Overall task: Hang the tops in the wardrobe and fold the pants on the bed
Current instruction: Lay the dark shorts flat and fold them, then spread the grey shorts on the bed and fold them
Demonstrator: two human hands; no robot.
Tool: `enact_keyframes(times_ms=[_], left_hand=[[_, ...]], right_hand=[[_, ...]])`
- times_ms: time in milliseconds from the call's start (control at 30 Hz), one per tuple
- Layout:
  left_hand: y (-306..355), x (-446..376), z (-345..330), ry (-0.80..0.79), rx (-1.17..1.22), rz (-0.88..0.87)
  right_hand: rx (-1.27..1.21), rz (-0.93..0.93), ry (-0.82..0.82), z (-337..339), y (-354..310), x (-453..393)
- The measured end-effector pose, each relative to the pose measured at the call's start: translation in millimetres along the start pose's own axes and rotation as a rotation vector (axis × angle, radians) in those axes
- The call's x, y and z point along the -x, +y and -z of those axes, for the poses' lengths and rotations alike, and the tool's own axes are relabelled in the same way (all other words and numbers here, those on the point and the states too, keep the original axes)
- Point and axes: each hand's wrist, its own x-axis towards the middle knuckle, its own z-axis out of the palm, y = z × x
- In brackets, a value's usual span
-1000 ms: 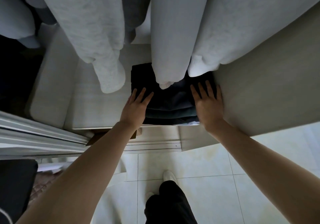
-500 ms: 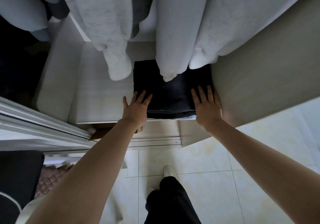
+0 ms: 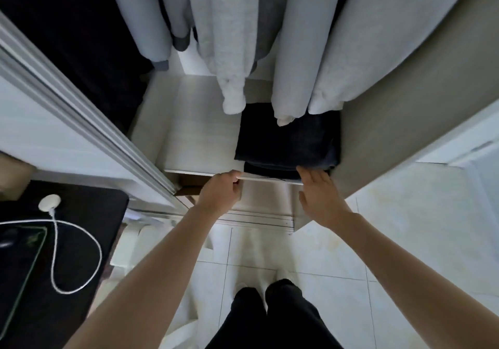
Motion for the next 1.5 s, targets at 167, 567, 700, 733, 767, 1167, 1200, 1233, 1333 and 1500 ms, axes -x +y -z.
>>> enact_keyframes(times_ms=[167,567,700,733,767,1167,1200,1233,1333,1500], left_hand=[[6.3,52.6,-0.7,0.129,0.151,0.152],[69.5,224.1,-92.9,0.637,0.640,0.794],[107.0,275.8,-137.9,0.798,0.739,0.989],[117.1,293.2,-150.0,0.857,0.764,1.045],[127.9,313.3,-162.2,0.923,0.781,1.105],[280.6,493.9,-315.8,1.607,0.848,1.679],[289.2,500.2,-324.2,1.626,0.847,1.698],[310.1,515.0,-344.0,1.677,0.849,1.755],[362.7,550.3,-394.6,1.820,0.870,1.852],[455.6,611.4,-476.2,1.894,0.855,2.011]], right_hand=[[-0.122,0.152,-0.017,8.5,-29.5,9.5],[-0.348,0.713,-0.301,23.9,-67.1,61.4],[-0.283,0.932,-0.417,18.5,-66.8,100.4],[-0.238,1.005,-0.468,15.5,-68.8,113.9],[-0.197,1.077,-0.514,12.9,-73.3,129.5],[0.046,1.755,-0.713,-17.9,-105.1,341.3],[0.050,1.777,-0.715,-18.0,-105.4,352.6],[0.057,1.843,-0.729,-22.7,-102.3,382.9],[0.090,1.958,-0.766,-35.7,-81.5,459.7],[0.129,2.034,-0.920,-64.8,-10.7,587.0]])
